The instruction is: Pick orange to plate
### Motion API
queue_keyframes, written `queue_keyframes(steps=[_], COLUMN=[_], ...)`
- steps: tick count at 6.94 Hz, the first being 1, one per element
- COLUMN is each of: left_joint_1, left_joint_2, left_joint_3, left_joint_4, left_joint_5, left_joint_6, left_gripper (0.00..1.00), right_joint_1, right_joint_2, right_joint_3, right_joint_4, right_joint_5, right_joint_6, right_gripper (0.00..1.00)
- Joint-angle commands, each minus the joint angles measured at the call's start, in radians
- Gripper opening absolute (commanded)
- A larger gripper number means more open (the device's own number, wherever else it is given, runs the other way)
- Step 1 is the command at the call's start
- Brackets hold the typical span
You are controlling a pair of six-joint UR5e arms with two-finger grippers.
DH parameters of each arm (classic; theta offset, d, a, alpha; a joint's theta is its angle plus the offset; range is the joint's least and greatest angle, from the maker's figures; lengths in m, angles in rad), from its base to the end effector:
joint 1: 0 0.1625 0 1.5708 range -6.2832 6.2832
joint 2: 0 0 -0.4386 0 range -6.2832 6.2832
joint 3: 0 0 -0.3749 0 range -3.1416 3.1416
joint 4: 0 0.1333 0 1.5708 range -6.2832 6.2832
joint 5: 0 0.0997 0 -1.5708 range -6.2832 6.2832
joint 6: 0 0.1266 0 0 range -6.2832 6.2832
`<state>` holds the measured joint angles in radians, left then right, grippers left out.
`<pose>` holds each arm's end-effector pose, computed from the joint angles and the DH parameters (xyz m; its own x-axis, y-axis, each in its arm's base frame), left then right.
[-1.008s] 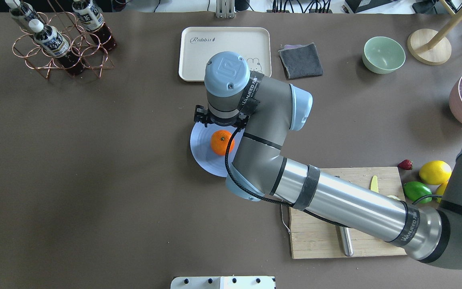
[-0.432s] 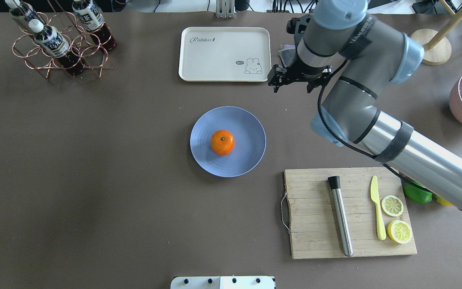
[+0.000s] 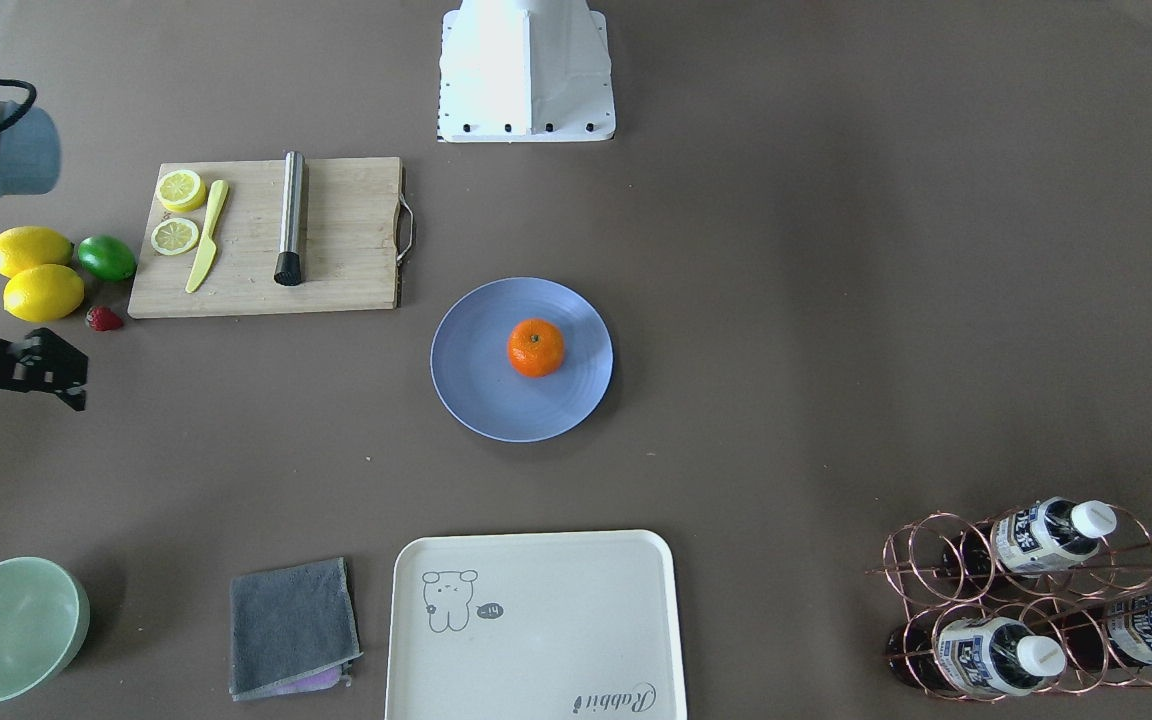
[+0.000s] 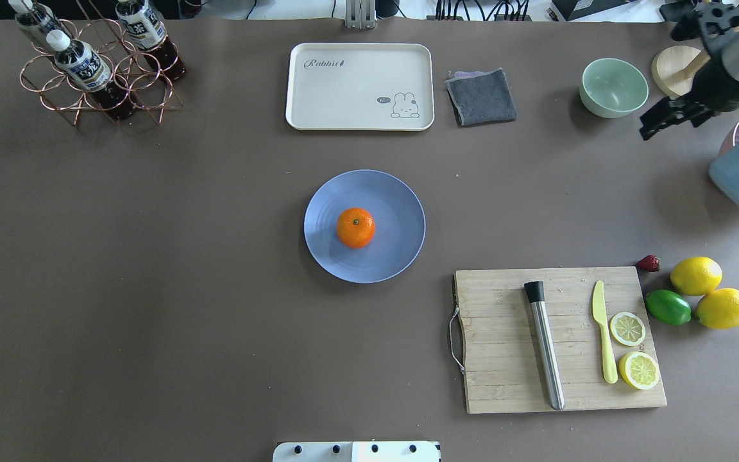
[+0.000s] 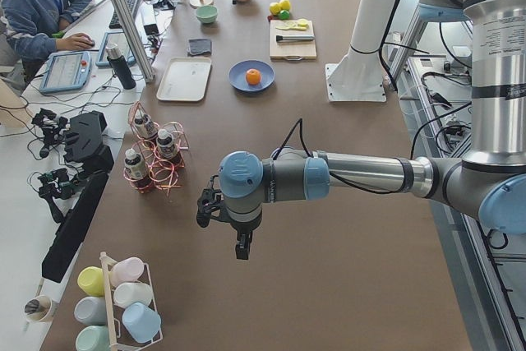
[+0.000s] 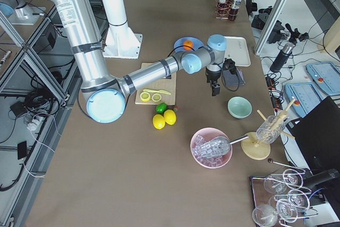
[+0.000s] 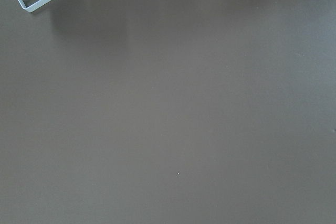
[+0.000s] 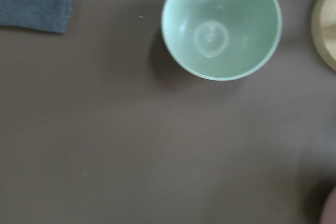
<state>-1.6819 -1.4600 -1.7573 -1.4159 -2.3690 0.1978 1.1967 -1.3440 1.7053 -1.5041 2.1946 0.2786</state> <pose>-0.0887 -0.4104 0.6660 0.6957 0.0636 -0.7155 -0.0267 0.9977 0.0627 -0.1577 -0.5641 0.5095 0.7327 -0.2692 0.6251 0.1362 0.9579 0.2529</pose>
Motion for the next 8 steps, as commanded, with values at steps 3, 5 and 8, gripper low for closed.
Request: queue_keyframes(steps=[3, 5, 8], left_joint_1=[-0.001, -0.001, -0.002], left_joint_2=[0.000, 0.000, -0.002], left_joint_3=[0.007, 0.013, 0.029], left_joint_4=[0.000, 0.002, -0.003], left_joint_5=[0.001, 0.001, -0.001], left_joint_6=[0.000, -0.006, -0.006], left_gripper=[0.98, 0.98, 0.98], right_joint_1=[0.399, 0.440, 0.440], right_joint_2=[-0.312, -0.354, -0.383], right_joint_3=[0.019, 0.005, -0.013], right_joint_4=[-0.002, 0.001, 0.013], right_joint_5=[0.065, 0.070, 0.079], right_joint_6=[-0.447, -0.432, -0.267], right_gripper=[1.00, 1.00, 1.00])
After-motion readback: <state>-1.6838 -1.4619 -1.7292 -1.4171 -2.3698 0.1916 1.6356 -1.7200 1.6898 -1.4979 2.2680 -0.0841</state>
